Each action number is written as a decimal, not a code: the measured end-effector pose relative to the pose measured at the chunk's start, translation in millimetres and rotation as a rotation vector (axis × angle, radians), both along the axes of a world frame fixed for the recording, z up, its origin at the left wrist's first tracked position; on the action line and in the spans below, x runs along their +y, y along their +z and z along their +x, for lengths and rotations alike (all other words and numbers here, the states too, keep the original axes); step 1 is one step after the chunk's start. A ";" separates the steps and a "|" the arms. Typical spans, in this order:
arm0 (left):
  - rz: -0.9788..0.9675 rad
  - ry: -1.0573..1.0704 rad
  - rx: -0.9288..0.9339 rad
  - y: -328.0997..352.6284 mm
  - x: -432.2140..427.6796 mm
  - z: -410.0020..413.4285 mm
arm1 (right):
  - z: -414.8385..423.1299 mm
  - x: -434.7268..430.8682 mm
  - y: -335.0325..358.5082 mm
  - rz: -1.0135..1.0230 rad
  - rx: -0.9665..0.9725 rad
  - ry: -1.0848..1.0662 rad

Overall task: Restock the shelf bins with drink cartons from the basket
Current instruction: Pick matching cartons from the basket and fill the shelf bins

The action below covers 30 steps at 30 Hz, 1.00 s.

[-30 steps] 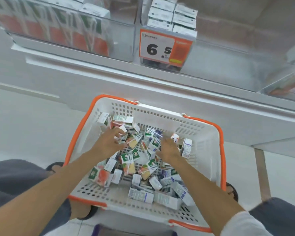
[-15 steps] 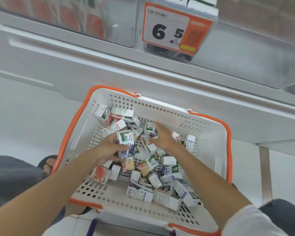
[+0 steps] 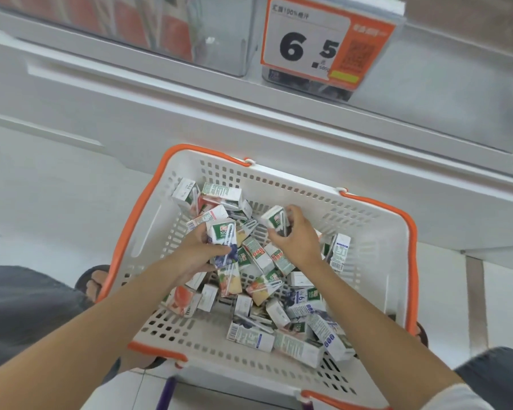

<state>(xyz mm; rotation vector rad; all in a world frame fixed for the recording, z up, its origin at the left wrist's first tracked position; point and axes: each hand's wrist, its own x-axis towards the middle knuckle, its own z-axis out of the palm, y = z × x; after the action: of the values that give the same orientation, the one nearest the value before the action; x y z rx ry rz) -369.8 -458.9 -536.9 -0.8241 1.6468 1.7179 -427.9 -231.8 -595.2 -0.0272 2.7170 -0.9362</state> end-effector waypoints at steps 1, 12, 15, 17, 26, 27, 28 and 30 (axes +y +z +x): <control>0.016 0.006 0.005 4.1 0.4 -3.5 | 0.3 -0.3 15.6 -0.141 -0.007 -0.066; -0.031 -0.354 0.324 121.1 31.4 -39.6 | -14.4 -11.2 186.3 -0.466 -0.206 0.266; -0.030 -0.422 0.469 174.0 40.8 -44.0 | -16.2 -1.7 242.7 -0.461 -0.212 0.342; -0.028 -0.421 0.582 207.6 48.9 -48.0 | -16.9 4.2 283.4 -0.502 -0.164 0.330; -0.542 -0.325 1.204 316.8 61.9 -109.2 | -56.5 48.9 400.3 -0.558 0.467 0.006; -0.728 -0.341 1.234 318.0 57.2 -118.3 | -67.6 53.4 402.5 -0.530 0.513 -0.044; -0.879 -0.362 1.231 317.2 52.2 -127.1 | -79.5 57.1 403.6 -0.470 0.550 -0.089; -1.036 -0.397 1.166 312.0 42.1 -143.7 | -104.5 61.7 403.0 -0.298 0.593 -0.134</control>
<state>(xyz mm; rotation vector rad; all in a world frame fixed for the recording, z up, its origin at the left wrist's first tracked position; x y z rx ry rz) -513.5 -416.8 -224.9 0.3158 3.2809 0.9325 -532.4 -170.1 -192.2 -0.2149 3.0948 -1.5805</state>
